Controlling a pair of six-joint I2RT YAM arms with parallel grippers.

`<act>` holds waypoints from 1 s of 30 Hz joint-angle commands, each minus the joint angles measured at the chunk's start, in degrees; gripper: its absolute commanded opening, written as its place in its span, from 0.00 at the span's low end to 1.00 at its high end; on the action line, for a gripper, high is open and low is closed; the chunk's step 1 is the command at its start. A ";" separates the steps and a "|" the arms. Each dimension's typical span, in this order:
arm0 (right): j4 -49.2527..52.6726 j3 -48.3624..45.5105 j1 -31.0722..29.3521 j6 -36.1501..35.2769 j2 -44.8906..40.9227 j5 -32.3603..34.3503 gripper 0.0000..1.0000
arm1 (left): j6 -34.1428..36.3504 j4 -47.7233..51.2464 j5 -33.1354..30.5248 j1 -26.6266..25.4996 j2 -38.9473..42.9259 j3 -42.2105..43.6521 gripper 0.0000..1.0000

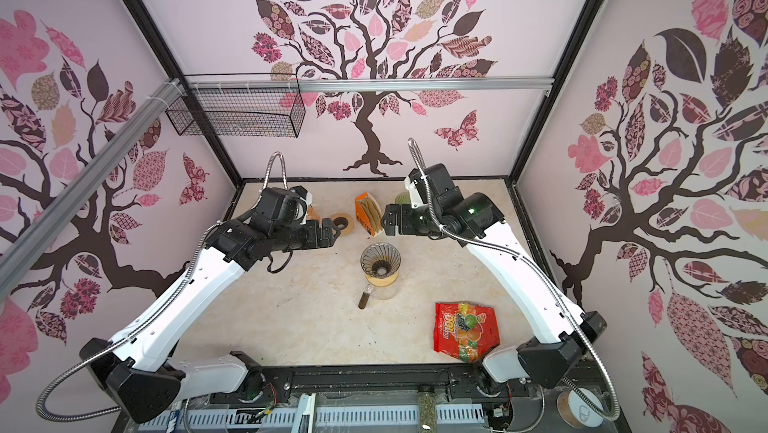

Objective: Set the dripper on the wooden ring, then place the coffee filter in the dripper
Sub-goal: 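Open both grippers and lift them off the ribbed dripper rim, then move the left gripper over the orange COFFEE filter box while the right draws back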

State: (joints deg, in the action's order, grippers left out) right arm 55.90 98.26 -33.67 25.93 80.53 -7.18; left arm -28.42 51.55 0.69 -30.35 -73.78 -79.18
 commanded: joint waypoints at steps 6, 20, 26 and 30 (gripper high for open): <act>-5.37 0.92 0.01 0.51 -4.57 1.59 1.00 | -0.15 -8.34 -3.93 0.74 4.12 5.27 0.98; -16.95 -15.20 0.01 -1.53 -19.21 8.77 1.00 | -3.96 -8.42 6.46 1.70 -16.03 -6.73 0.92; -19.19 -22.71 -0.04 -0.71 -26.02 9.16 1.00 | -6.48 -7.84 6.16 1.35 -29.63 -16.17 0.83; -19.52 -25.37 -0.07 0.08 -28.69 7.47 1.00 | -8.08 -8.49 3.73 1.00 -36.33 -20.70 0.76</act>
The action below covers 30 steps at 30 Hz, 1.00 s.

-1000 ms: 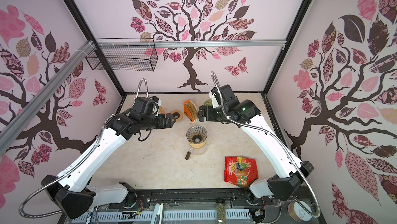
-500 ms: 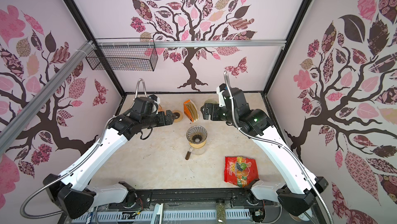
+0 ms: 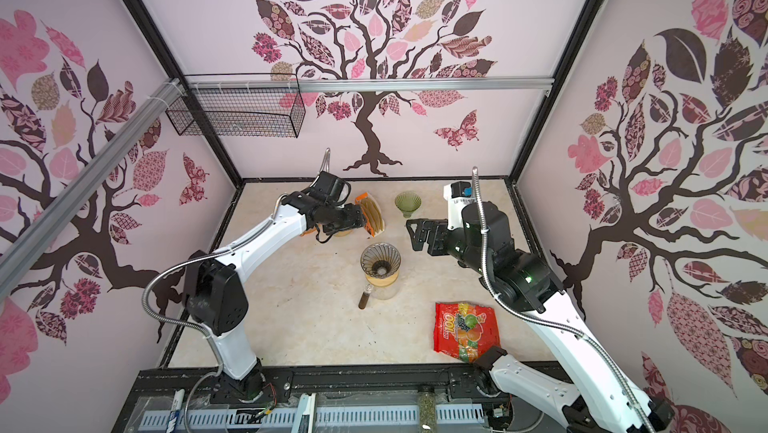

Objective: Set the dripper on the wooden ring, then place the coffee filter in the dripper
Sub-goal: 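Move the left gripper over the orange COFFEE filter box while the right draws back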

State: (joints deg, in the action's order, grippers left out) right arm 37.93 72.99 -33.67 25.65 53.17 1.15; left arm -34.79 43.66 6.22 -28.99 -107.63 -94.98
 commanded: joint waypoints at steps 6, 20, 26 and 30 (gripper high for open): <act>-0.71 -3.00 0.01 3.83 -3.82 -2.06 1.00 | -3.81 1.50 -4.98 -0.81 -10.51 -11.75 0.62; 1.44 -3.90 -0.06 5.82 -5.20 -1.70 1.00 | -5.86 5.52 -8.61 -1.94 -23.26 -26.00 0.44; 1.26 -3.90 -0.04 5.73 -4.55 -2.22 1.00 | -6.34 7.74 -11.50 -1.66 -25.07 -27.19 0.40; 1.27 -3.75 -0.02 5.81 -4.23 -2.39 1.00 | -5.89 8.18 -12.24 -1.18 -25.52 -27.19 0.39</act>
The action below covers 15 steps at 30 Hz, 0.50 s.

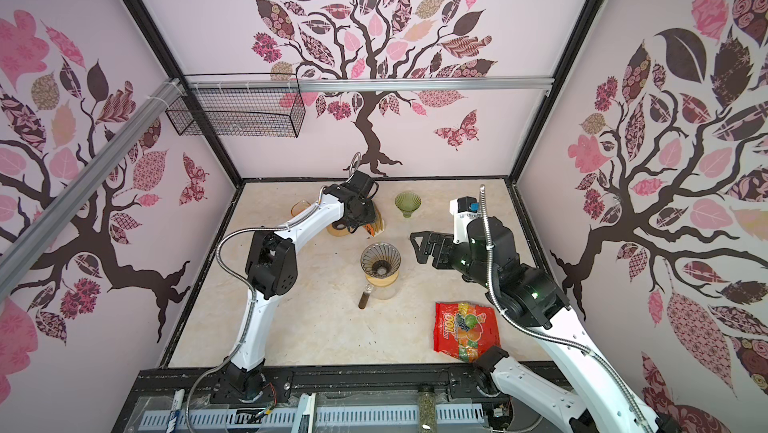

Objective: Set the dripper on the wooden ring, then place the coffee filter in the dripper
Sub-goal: 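Move the left gripper over the orange COFFEE filter box while the right draws back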

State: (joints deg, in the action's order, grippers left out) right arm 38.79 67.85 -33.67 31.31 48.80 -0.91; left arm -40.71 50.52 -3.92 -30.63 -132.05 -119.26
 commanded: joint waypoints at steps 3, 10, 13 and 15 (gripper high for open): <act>0.41 1.34 0.01 0.11 0.42 -0.58 1.00 | 0.54 1.63 -2.78 0.81 -1.25 -2.99 0.38; 0.93 1.90 -0.04 -0.17 1.20 -1.02 1.00 | 1.29 2.20 -2.98 1.73 -1.80 -3.61 0.38; 1.03 2.00 0.00 -0.11 1.39 -1.11 1.00 | 1.50 2.72 -3.10 2.05 -2.15 -4.29 0.38; 1.11 2.02 0.01 -0.16 1.42 -1.03 1.00 | 1.77 3.02 -3.34 2.09 -2.25 -4.66 0.38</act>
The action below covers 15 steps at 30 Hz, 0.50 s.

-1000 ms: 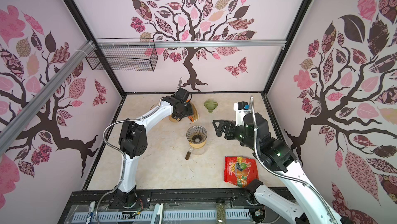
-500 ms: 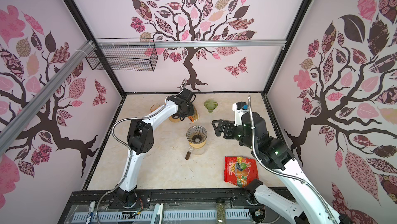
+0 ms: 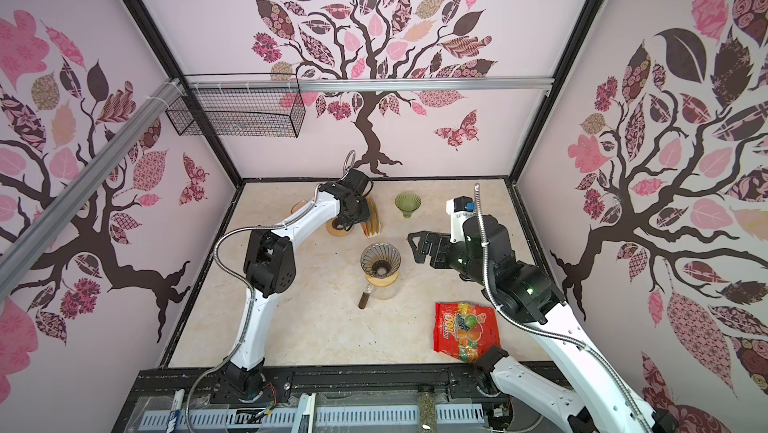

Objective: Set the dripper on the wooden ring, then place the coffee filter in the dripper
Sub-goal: 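Move the left gripper over the orange COFFEE filter box while the right draws back, then lower the open left gripper into the box and pinch the front paper filter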

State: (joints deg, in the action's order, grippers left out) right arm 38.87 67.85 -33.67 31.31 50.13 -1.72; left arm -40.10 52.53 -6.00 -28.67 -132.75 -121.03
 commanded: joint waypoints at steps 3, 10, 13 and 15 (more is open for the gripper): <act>1.10 2.07 -0.07 -0.29 0.23 -0.09 1.00 | 1.42 1.15 -1.65 0.29 -1.38 -2.90 0.38; 0.92 2.15 -0.06 -0.65 0.50 0.04 1.00 | 2.04 1.60 -2.53 0.80 -0.80 -2.96 0.38; 0.97 2.06 -0.03 -0.64 0.50 0.22 1.00 | 2.57 1.53 -2.58 1.05 -0.50 -3.07 0.38; 0.94 2.02 -0.06 -0.65 0.50 0.22 1.00 | 2.90 1.52 -2.81 1.15 -0.28 -3.15 0.38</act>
State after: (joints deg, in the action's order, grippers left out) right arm 38.98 67.88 -33.67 31.27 50.54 -1.72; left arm -38.50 53.32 -7.51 -28.01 -133.40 -121.40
